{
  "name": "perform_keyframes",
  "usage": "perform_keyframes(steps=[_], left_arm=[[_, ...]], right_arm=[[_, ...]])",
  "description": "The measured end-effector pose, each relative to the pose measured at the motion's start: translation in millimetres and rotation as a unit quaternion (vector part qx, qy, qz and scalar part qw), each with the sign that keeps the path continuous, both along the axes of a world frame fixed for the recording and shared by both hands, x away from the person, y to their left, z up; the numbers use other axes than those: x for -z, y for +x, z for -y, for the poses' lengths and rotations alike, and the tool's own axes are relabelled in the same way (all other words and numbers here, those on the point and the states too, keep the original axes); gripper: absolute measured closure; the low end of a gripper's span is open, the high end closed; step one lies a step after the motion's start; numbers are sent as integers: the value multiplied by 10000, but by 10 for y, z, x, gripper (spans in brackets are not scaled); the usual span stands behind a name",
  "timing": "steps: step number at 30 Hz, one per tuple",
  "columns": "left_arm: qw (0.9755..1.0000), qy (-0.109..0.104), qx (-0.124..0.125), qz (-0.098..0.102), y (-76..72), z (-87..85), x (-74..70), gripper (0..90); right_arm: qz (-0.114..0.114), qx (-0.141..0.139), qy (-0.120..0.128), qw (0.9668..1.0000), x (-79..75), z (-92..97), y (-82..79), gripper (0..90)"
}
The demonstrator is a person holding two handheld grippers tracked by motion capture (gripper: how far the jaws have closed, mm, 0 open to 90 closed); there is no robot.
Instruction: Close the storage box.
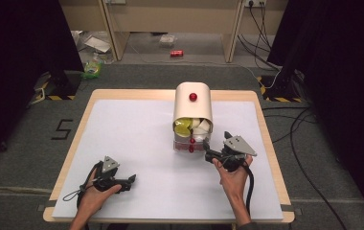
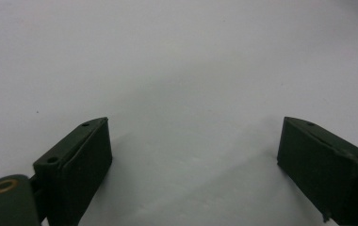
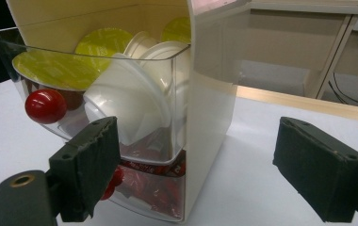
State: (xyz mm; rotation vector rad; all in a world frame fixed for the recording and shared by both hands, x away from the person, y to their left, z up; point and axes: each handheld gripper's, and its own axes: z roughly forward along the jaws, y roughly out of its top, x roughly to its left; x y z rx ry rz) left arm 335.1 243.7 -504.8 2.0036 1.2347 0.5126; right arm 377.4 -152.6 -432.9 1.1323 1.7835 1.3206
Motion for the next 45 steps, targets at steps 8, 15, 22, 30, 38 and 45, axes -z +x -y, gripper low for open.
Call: perform_keyframes(steps=[8, 15, 22, 30, 38, 45], left_arm=[[10000, -1, -1, 0, 0, 0, 0, 98], [10000, -1, 1, -2, 0, 0, 0, 98], [10000, 0, 1, 0, 0, 0, 0, 98], [10000, 0, 1, 0, 0, 0, 0, 98], [10000, 62, 4, 57, 5, -8, -3, 98], [10000, 0, 3, 2, -1, -1, 0, 98]], right_arm=[[1, 18, -22, 10000, -2, -2, 38, 157], [6, 47, -19, 10000, 1, -8, 76, 160], [-25, 119, -20, 9999, 8, 7, 94, 163], [0, 154, 2, 9999, 11, 13, 108, 159], [-1, 146, -35, 9999, 8, 22, 95, 186], [26, 107, -33, 9999, -27, 71, 42, 206]])
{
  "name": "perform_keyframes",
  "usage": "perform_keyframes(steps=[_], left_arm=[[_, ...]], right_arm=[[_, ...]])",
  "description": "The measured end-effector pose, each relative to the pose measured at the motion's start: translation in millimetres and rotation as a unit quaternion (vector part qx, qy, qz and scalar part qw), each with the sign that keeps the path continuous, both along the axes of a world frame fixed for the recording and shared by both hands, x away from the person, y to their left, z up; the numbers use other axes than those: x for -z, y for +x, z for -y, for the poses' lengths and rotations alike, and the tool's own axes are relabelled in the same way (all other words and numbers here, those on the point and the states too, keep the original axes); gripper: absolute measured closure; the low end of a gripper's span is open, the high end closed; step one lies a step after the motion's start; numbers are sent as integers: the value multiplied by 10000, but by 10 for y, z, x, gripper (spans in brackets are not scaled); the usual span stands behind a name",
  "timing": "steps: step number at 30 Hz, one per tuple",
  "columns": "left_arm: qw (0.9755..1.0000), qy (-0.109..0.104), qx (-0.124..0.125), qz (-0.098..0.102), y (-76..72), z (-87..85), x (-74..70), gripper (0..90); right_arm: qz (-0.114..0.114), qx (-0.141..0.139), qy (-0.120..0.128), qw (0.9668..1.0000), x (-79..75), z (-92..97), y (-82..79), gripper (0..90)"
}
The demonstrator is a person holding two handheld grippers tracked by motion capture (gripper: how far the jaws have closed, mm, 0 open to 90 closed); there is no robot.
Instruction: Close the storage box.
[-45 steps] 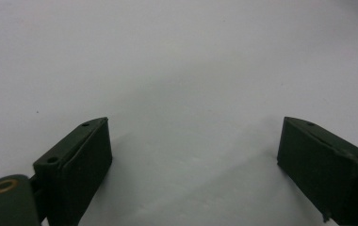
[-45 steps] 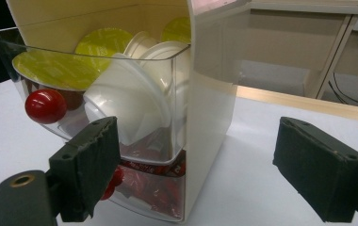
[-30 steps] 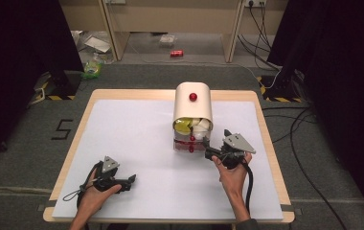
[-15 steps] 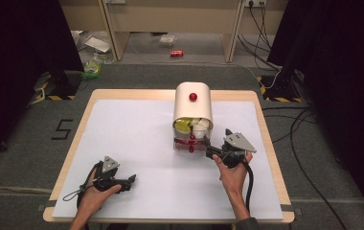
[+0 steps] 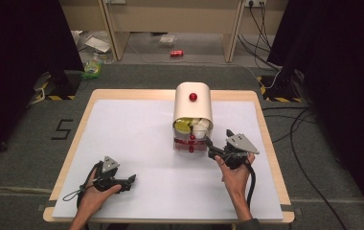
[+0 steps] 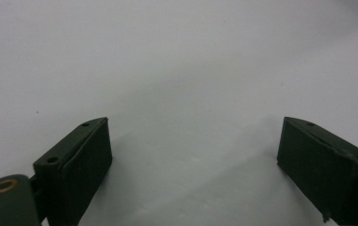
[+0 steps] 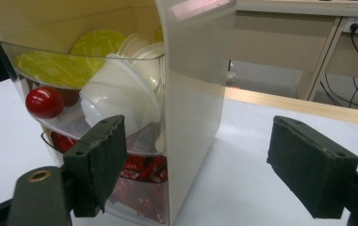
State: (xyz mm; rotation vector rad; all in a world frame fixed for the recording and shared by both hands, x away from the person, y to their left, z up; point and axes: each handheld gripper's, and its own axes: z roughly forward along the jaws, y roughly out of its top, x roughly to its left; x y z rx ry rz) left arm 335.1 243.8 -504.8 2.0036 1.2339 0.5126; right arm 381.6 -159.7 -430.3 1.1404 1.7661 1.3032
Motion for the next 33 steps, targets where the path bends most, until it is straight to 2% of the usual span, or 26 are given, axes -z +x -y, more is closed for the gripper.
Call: perform_keyframes(steps=[13, 33], left_arm=[[10000, -4, -1, -1, 0, 0, 0, 98], [10000, -2, -3, -2, 0, 1, 0, 98]], right_arm=[[27, 99, -86, 9999, -14, 141, -96, 205], [36, 201, 21, 9998, -10, 313, -255, 194]])
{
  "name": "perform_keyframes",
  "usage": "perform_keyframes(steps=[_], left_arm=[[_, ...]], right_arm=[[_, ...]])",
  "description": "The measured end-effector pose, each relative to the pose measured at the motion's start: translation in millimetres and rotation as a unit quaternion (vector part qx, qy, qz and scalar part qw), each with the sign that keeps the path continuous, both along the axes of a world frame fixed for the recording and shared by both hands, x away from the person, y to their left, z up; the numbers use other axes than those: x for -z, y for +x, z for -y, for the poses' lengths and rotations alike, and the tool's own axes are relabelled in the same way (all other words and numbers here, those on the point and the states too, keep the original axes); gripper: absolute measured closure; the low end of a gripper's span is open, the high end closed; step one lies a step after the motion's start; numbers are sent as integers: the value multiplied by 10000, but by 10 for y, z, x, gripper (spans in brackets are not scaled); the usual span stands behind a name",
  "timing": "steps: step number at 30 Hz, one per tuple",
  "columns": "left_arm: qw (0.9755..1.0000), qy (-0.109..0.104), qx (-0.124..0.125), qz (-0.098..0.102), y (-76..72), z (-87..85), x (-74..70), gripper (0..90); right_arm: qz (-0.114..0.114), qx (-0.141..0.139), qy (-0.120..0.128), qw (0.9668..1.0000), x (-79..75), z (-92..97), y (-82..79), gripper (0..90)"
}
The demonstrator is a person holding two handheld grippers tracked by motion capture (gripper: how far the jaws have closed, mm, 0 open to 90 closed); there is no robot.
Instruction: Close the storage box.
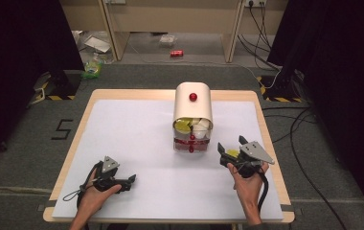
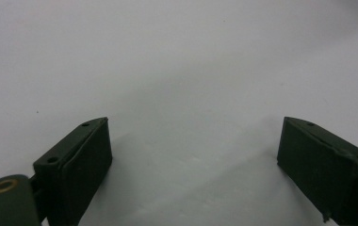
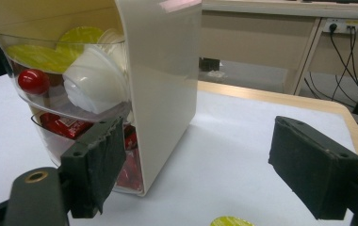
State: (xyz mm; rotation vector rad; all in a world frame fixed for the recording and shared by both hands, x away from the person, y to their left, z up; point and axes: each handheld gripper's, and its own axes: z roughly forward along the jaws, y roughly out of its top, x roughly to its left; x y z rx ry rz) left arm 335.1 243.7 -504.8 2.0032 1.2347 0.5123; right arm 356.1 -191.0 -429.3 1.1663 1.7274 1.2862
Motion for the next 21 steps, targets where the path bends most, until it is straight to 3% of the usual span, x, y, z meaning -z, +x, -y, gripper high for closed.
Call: perform_keyframes(steps=[21], left_arm=[[10000, 2, 1, 4, -1, 0, 0, 98]], right_arm=[[-68, 146, 18, 9999, 45, 216, -239, 188]])
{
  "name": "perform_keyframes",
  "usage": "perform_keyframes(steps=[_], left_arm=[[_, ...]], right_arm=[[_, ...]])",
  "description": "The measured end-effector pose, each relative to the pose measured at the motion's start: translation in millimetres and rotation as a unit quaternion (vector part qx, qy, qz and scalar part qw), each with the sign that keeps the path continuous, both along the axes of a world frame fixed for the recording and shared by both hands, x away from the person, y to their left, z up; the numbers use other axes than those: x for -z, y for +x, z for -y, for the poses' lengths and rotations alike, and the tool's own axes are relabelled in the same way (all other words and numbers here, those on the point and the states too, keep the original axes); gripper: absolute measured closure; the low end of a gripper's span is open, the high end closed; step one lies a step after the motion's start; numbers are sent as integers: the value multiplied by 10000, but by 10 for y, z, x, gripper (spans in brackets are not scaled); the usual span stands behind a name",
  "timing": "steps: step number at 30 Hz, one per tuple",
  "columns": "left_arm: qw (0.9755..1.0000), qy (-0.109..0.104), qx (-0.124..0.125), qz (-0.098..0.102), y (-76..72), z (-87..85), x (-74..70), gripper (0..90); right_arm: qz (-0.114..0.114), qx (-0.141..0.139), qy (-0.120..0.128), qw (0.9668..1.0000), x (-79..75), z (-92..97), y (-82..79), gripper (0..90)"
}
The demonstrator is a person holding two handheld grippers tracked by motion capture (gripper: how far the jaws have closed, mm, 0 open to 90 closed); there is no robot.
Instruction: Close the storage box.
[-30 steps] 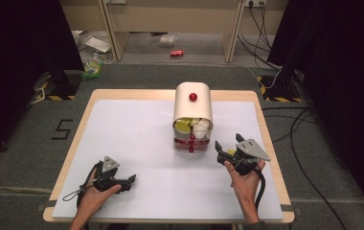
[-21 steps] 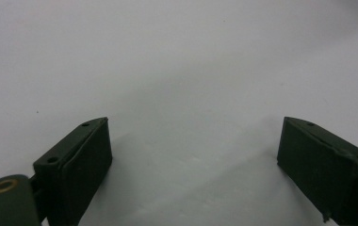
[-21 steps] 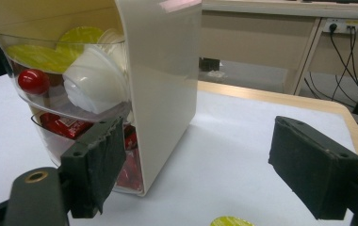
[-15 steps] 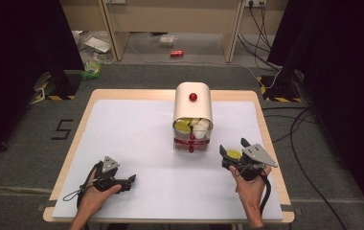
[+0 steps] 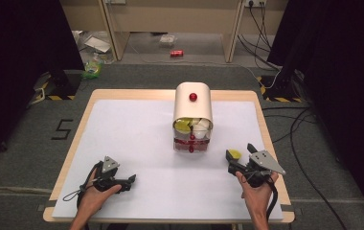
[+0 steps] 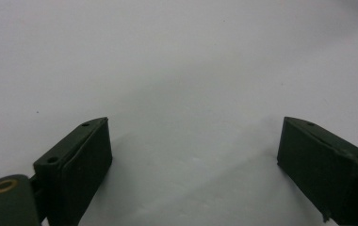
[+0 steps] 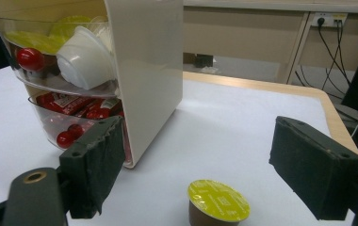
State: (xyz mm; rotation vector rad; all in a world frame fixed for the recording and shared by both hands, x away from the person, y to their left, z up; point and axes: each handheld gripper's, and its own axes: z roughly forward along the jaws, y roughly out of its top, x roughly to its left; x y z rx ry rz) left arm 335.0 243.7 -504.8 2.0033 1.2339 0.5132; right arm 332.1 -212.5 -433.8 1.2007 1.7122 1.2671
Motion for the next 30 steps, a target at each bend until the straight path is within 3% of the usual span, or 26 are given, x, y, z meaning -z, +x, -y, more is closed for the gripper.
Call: perform_keyframes(steps=[15, 30], left_arm=[[10000, -1, 1, -1, 0, 0, 0, 98], [10000, 5, -2, 3, -1, 0, 0, 98]], right_arm=[[-52, -60, -14, 10000, 36, 31, -118, 169], [-264, -95, -65, 9996, 106, 97, -253, 155]])
